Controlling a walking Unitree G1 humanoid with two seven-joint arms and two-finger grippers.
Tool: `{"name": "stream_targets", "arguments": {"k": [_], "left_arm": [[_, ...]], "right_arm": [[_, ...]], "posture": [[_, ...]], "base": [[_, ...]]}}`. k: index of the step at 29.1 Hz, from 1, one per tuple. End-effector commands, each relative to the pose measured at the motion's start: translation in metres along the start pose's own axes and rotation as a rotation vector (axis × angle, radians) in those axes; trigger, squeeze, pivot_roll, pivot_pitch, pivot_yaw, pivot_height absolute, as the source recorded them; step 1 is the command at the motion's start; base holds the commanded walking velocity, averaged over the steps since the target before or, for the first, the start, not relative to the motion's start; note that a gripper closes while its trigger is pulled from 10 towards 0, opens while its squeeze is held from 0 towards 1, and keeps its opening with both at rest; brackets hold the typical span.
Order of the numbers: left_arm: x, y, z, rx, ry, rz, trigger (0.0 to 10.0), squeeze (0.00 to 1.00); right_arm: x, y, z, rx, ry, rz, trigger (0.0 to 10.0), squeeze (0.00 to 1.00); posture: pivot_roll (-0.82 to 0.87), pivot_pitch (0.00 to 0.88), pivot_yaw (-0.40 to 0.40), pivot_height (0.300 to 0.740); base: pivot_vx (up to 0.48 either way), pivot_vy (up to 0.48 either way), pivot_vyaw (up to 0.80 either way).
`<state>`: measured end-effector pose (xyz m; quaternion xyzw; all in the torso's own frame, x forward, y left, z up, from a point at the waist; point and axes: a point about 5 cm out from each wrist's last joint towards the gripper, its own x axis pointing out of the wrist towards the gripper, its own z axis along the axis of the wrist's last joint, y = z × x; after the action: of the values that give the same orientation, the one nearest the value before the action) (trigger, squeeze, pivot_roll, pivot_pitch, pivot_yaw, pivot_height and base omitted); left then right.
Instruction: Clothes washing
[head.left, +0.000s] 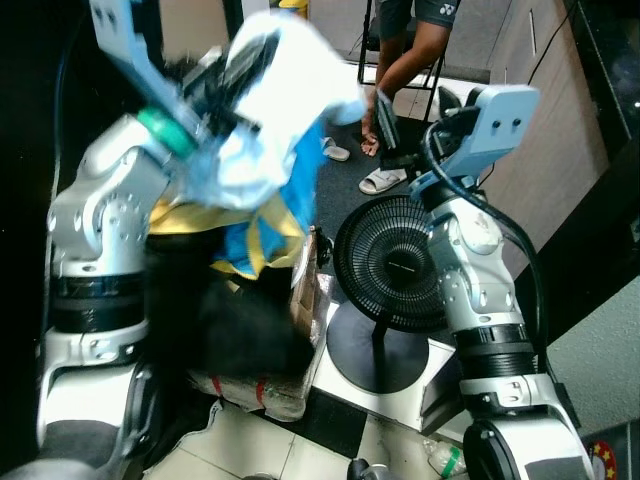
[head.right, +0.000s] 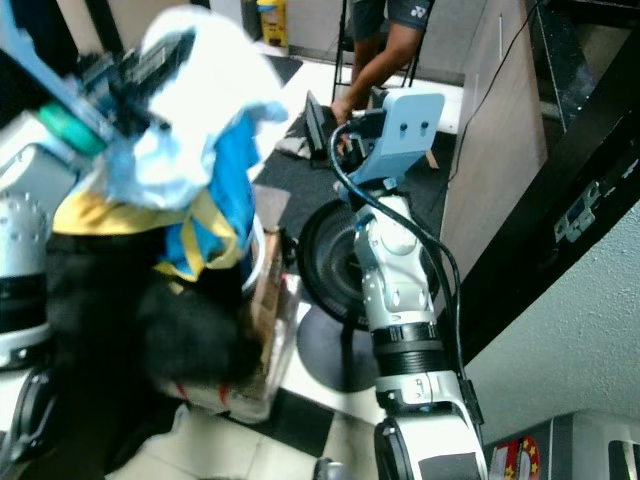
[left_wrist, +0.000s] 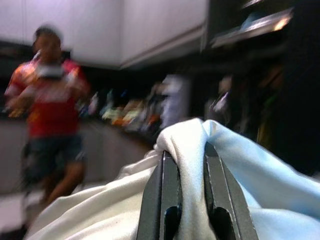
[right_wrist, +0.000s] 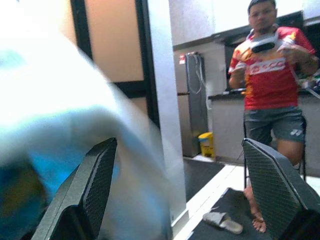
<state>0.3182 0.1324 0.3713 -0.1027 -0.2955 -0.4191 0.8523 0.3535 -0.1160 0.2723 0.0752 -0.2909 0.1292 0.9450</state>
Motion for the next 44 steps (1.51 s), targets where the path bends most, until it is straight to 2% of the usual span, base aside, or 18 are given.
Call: {"name": "stream_targets", "arguments": {"k": [1,3,4,7,21,22,23,24,27,29,34,41,42,44], "left_arm": [[0.001,-0.004,0.003,0.046,0.007,-0.016,10.0,0.0],[-0.003,-0.005,-0.018,0.143,0.139,0.008,10.0,0.0],[-0.006,-0.004,-0.028,0.162,0.199,0.032,10.0,0.0],[-0.01,-0.002,-0.033,0.154,0.23,0.067,10.0,0.0],[-0.009,0.0,-0.017,0.176,0.154,0.098,10.0,0.0],[-0.008,0.0,-0.014,0.187,0.137,0.11,10.0,0.0],[-0.01,0.006,-0.011,0.213,0.129,0.172,10.0,0.0],[-0.01,0.006,-0.011,0.213,0.129,0.172,10.0,0.0],[-0.018,0.022,-0.007,0.248,0.13,0.309,10.0,0.0],[-0.018,0.022,-0.007,0.248,0.13,0.309,10.0,0.0],[-0.03,0.028,-0.008,0.286,0.155,0.377,10.0,0.0],[-0.03,0.028,-0.006,0.288,0.151,0.382,10.0,0.0],[-0.03,0.027,-0.003,0.285,0.128,0.377,10.0,0.0],[-0.024,0.016,0.017,0.285,0.007,0.307,10.0,0.0]], "right_arm": [[0.002,-0.002,0.006,-0.004,-0.016,-0.009,10.0,0.0],[0.001,-0.004,0.008,-0.01,-0.02,-0.015,10.0,0.0],[0.0,-0.005,0.007,-0.014,-0.018,-0.019,10.0,0.0],[-0.002,-0.008,0.006,-0.018,-0.011,-0.026,10.0,0.0],[0.0,-0.006,0.008,-0.014,-0.018,-0.026,10.0,0.0],[0.0,-0.006,0.009,-0.013,-0.021,-0.026,10.0,0.0],[0.001,-0.007,0.012,-0.016,-0.033,-0.032,10.0,0.0],[0.001,-0.007,0.012,-0.016,-0.033,-0.032,10.0,0.0],[0.003,-0.006,0.019,-0.023,-0.066,-0.041,10.0,0.0],[0.003,-0.006,0.019,-0.023,-0.066,-0.041,10.0,0.0],[0.002,-0.005,0.02,-0.019,-0.068,-0.046,10.0,0.0],[0.002,-0.005,0.019,-0.019,-0.067,-0.054,10.0,0.0],[0.003,-0.006,0.022,-0.021,-0.078,-0.064,10.0,0.0],[0.006,-0.007,0.031,-0.039,-0.118,-0.068,10.0,0.0]], "posture": [[0.09,0.024,0.051,0.74],[0.07,0.028,0.055,0.74],[0.07,0.028,0.055,0.74],[0.07,0.031,0.058,0.74],[0.08,0.029,0.058,0.74],[0.08,0.025,0.058,0.74],[0.08,0.02,0.061,0.74],[0.08,0.02,0.061,0.74],[0.08,0.016,0.063,0.74],[0.08,0.016,0.063,0.74],[0.08,0.008,0.059,0.74],[0.08,0.008,0.059,0.74],[0.08,0.0,0.06,0.74],[0.08,0.0,0.061,0.74]], "base": [[0.0,0.0,0.0],[0.0,0.0,0.0],[0.0,0.0,0.0],[0.0,0.0,0.0],[0.0,0.0,0.0],[0.0,0.0,0.0],[0.0,0.0,0.0],[0.0,0.0,0.0],[0.0,0.0,0.0],[0.0,0.0,0.0],[0.0,0.0,0.0],[0.0,0.0,0.0],[0.0,0.0,0.0],[0.0,0.0,0.0]]}}
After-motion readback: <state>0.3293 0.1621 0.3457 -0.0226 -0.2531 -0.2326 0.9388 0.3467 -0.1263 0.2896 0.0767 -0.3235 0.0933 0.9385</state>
